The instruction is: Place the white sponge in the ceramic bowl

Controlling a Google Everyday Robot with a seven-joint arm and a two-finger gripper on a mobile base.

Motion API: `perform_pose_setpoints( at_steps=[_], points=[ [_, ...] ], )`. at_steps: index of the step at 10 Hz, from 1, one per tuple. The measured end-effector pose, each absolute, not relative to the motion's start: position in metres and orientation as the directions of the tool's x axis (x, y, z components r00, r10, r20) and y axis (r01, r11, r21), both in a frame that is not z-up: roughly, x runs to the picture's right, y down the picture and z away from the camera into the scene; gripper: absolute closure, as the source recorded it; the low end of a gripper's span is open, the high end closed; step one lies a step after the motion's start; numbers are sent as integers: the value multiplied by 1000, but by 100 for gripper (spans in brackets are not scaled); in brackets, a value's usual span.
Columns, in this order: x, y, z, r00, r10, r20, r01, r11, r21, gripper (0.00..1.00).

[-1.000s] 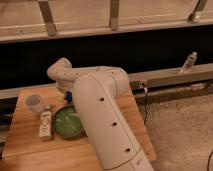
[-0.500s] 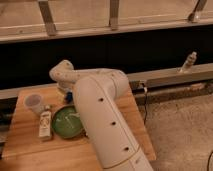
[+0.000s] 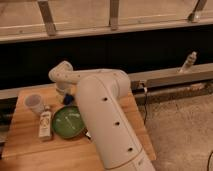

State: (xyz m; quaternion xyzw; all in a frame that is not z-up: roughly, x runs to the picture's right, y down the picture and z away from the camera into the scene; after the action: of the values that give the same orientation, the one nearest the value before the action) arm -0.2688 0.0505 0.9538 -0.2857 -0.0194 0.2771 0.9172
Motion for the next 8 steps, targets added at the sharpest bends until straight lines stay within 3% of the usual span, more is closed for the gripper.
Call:
perform_pose_setpoints(
  at_steps=[3, 8],
  points=[
    [-262, 52, 947, 836, 535, -122, -510, 674, -534, 100],
    [-237, -27, 917, 839, 537, -90, -521, 743, -420, 100]
  ],
)
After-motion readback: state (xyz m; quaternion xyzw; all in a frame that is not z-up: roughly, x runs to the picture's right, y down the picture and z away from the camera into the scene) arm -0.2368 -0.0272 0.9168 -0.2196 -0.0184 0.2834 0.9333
